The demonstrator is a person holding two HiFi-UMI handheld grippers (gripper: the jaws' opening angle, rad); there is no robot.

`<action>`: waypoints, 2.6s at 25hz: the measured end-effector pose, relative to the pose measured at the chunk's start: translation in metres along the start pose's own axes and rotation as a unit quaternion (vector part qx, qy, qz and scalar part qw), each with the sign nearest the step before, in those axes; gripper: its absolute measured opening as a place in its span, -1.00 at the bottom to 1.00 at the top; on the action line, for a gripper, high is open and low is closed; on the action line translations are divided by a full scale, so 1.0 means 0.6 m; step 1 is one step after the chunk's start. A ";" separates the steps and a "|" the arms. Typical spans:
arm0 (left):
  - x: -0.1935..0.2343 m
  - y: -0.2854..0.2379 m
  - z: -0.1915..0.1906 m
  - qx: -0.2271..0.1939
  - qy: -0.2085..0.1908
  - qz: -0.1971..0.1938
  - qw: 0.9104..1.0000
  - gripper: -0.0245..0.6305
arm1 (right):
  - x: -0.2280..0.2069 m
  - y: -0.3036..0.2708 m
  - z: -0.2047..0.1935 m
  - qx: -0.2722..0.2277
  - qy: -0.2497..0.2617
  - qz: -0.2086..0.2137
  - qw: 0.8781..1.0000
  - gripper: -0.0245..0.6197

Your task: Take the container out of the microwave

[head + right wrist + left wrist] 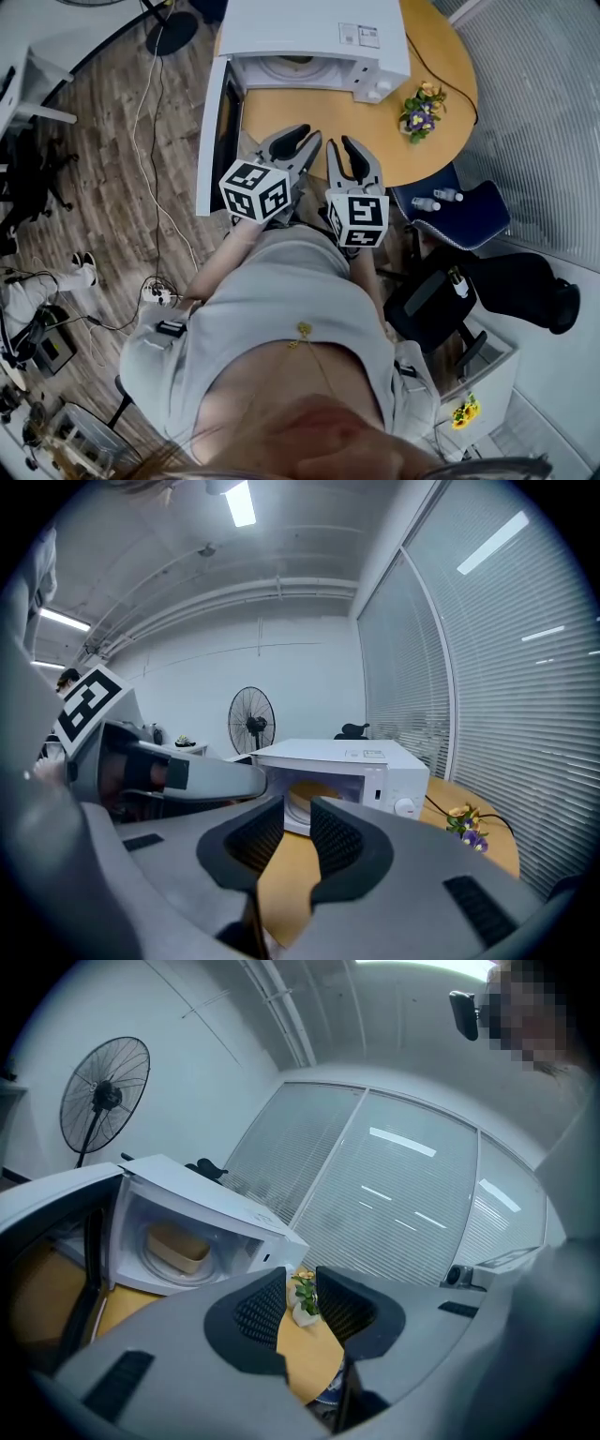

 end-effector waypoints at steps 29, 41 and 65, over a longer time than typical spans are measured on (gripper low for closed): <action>0.090 0.012 0.044 0.003 0.008 -0.002 1.000 -0.61 | 0.022 -0.086 0.022 0.005 0.002 -0.008 1.000 -0.63; 0.118 0.009 0.069 -0.033 0.016 0.030 0.999 -0.61 | 0.032 -0.134 0.033 0.011 0.027 0.046 0.999 -0.62; 0.147 -0.024 0.095 -0.043 -0.007 0.060 0.997 -0.61 | 0.009 -0.199 0.044 0.015 0.034 0.066 0.997 -0.62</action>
Point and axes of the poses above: the fingertips, and each gripper's own axes: y backward along the fingers, x to its left, z out of its top, the point moved 3 cm from there along y, backward along the fingers, and after that the axes turned 7 degrees about y, right-handed, at the moved point
